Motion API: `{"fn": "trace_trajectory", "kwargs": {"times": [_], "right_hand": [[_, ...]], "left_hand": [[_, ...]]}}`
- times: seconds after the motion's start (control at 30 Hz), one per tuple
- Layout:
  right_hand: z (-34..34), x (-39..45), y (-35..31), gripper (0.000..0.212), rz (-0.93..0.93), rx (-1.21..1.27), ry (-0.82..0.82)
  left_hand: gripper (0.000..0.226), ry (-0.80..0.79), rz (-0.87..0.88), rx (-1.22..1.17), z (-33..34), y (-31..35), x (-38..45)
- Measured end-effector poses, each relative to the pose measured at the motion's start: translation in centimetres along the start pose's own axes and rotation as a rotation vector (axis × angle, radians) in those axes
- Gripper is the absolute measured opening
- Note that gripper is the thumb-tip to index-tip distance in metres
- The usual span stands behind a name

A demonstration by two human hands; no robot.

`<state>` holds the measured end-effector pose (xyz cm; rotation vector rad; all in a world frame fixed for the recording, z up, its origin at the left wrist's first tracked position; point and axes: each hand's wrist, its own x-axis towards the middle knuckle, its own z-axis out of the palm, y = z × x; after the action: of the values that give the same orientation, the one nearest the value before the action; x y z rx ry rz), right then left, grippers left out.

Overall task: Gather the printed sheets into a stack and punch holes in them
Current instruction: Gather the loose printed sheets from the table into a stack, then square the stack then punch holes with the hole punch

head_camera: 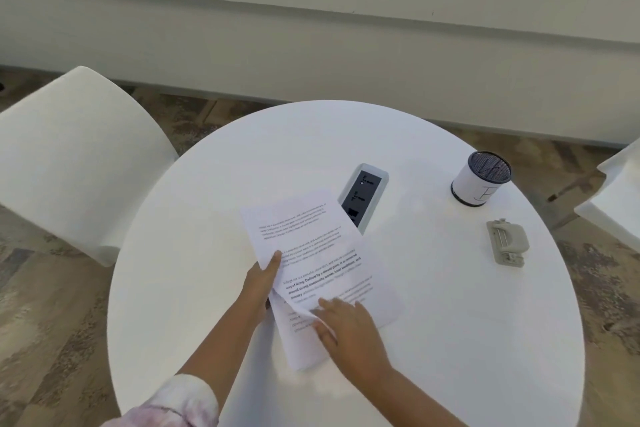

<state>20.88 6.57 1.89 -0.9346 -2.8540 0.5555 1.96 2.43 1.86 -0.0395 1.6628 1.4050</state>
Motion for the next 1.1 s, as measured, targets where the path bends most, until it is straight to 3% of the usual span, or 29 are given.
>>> {"fn": "trace_trajectory", "kwargs": {"times": [0.13,0.23,0.3,0.4,0.47,0.57,0.67,0.77,0.87,1.1], "right_hand": [[-0.3,0.7,0.4,0.068,-0.012,0.223,0.048],[-2.5,1.8,1.9,0.059,0.189,0.506,0.195],[-4.0,2.8,3.2,0.047,0.33,0.548,0.257],[-6.6,4.4,4.9,0.066,0.487,0.573,0.282],[-8.7,5.4,5.5,0.064,0.526,0.687,0.239],[-11.3,6.4,5.3,0.026,0.445,0.878,0.222],[-13.1,6.4,4.0,0.009,0.365,0.935,0.3],[-13.7,6.0,2.6,0.017,0.262,0.922,0.317],[-13.4,5.9,2.2,0.028,0.238,0.936,0.298],[-14.1,6.3,1.9,0.015,0.23,1.056,0.339]], "left_hand": [[0.028,-0.039,0.069,0.061,-0.2,0.2,0.1],[0.029,-0.119,0.131,0.105,-0.3,1.5,-0.8],[0.034,-0.195,0.159,0.116,-0.5,2.3,-1.4],[0.038,-0.28,0.197,0.096,-0.8,3.6,-2.2],[0.038,-0.32,0.236,0.065,-0.7,4.6,-3.0],[0.039,-0.348,0.307,0.022,-0.4,6.2,-4.1],[0.034,-0.362,0.41,0.049,0.0,7.8,-5.2],[0.024,-0.363,0.502,0.14,0.6,9.0,-6.3],[0.034,-0.33,0.539,0.212,1.0,9.5,-6.7],[0.033,-0.3,0.577,0.21,1.5,9.9,-7.0]]}}
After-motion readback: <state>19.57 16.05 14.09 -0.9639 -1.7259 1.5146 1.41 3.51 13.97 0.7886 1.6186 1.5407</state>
